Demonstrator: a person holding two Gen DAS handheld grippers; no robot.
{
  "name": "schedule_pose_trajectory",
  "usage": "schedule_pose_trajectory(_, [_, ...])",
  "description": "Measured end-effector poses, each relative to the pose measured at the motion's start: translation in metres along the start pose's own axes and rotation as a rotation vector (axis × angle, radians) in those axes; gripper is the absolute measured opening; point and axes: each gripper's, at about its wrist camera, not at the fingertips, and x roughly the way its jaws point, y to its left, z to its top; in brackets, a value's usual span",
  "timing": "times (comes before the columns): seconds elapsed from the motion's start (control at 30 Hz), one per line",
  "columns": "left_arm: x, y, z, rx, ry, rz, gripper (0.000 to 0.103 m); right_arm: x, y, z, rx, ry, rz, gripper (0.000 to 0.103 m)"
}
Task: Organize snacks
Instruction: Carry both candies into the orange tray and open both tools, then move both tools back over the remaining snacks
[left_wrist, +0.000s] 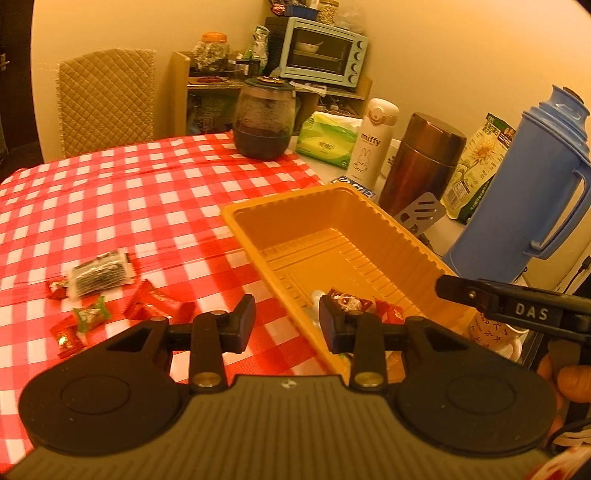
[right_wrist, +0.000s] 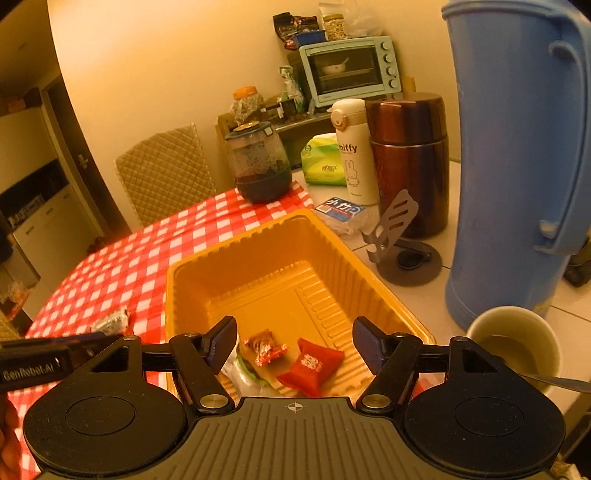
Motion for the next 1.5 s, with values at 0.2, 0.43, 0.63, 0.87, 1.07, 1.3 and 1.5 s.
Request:
schedule_pose_trajectory(0.2, [-0.027,0.012,-0.007,-0.010,-0.010,0.032,0.036,-0.021,0.030,-0.003,-0.062,0.000,-0.006,0.069])
schedule_pose_trajectory(0.43, [-0.064,0.033,-0.015,-0.020,-0.027,0.086,0.048,-0.041,0.066,-0.001,-0.119,-0.012,0.002,0.069])
schedule_pose_trajectory(0.63, [-0.093,0.056,-0.023,-0.026,-0.044,0.142,0.060,-0.049,0.099,0.000,-0.151,-0.020,0.044,0.069])
schedule_pose_trajectory(0.87, [-0.113,0.096,-0.039,-0.048,-0.039,0.215,0.080,-0.043,0.133,-0.014,-0.183,0.001,0.098,0.069])
schedule_pose_trajectory(1.07, [-0.107,0.129,-0.057,-0.059,-0.010,0.270,0.087,-0.017,0.158,-0.039,-0.206,0.047,0.155,0.069])
schedule_pose_trajectory(1.3, [-0.085,0.157,-0.073,-0.062,-0.008,0.312,0.090,0.027,0.177,-0.060,-0.225,0.085,0.203,0.069])
schedule_pose_trajectory(1.5, [-0.059,0.183,-0.079,-0.060,-0.003,0.327,0.091,0.066,0.189,-0.070,-0.235,0.116,0.226,0.069])
